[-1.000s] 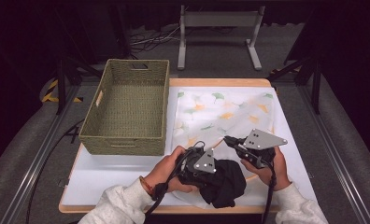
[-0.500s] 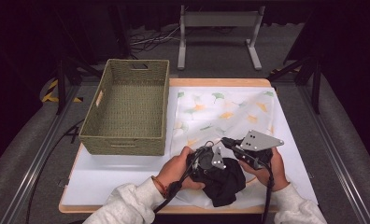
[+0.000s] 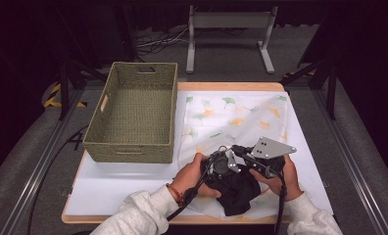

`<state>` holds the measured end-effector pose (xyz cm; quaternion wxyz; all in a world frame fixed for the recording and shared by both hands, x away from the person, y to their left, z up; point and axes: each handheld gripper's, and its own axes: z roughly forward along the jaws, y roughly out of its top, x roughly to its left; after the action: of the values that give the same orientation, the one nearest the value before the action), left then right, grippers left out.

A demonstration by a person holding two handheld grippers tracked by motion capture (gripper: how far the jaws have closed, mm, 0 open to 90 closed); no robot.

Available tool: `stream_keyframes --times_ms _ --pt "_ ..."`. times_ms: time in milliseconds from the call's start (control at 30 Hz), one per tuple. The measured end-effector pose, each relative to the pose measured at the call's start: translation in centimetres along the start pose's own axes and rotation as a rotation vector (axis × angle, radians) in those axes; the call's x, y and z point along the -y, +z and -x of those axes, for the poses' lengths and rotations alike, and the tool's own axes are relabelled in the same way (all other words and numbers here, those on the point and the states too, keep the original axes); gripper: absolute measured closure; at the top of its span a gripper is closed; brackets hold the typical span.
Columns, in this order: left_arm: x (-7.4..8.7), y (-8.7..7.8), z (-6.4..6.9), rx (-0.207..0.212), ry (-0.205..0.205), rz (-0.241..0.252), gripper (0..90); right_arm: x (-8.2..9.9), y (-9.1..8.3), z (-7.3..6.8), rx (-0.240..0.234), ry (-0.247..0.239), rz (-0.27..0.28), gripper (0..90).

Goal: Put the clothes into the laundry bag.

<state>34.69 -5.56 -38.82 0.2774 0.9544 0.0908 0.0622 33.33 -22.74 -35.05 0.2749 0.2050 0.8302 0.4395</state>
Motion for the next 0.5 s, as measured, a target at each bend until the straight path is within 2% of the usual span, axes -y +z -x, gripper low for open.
stream_keyframes --times_ms 67,100,133,167,200,233,300,333,367,400,500 --pt "0.2 -0.5 0.1 0.02 -0.013 0.034 35.5 0.0 0.0 0.0 0.001 0.0 -0.001 88.9" --pt "0.2 -0.5 0.1 0.02 -0.013 0.034 33.8 0.0 0.0 0.0 0.001 0.0 -0.001 88.9" --pt "0.6 -1.4 -0.1 0.025 -0.025 0.07 32.3 0.0 0.0 0.1 0.001 0.001 -0.002 88.8" --pt "0.6 -1.4 -0.1 0.025 -0.025 0.07 31.1 0.0 0.0 0.1 0.002 0.003 -0.002 88.9" --pt "0.9 -2.3 -0.2 0.046 -0.033 0.108 29.5 0.1 0.0 0.1 0.002 0.004 -0.001 88.9" --pt "0.9 -2.3 -0.2 0.046 -0.033 0.108 28.4 0.1 0.0 0.1 0.002 0.004 -0.001 88.9" --pt "1.6 -3.6 -0.3 0.058 -0.033 0.153 27.3 0.1 0.0 0.1 0.006 0.008 -0.003 88.8" --pt "2.0 -4.3 -0.2 0.055 -0.04 0.176 26.0 0.1 0.0 0.1 0.006 0.008 -0.003 88.8" --pt "2.0 -4.3 -0.2 0.055 -0.04 0.176 22.5 0.1 0.0 0.1 0.006 0.01 -0.002 88.9" --pt "2.3 -4.8 -0.2 0.052 -0.047 0.198 22.5 0.1 0.0 0.1 0.006 0.01 -0.002 88.9" --pt "3.5 -7.3 -0.2 0.041 -0.05 0.27 19.7 0.1 0.0 0.2 0.008 0.01 -0.001 88.8"
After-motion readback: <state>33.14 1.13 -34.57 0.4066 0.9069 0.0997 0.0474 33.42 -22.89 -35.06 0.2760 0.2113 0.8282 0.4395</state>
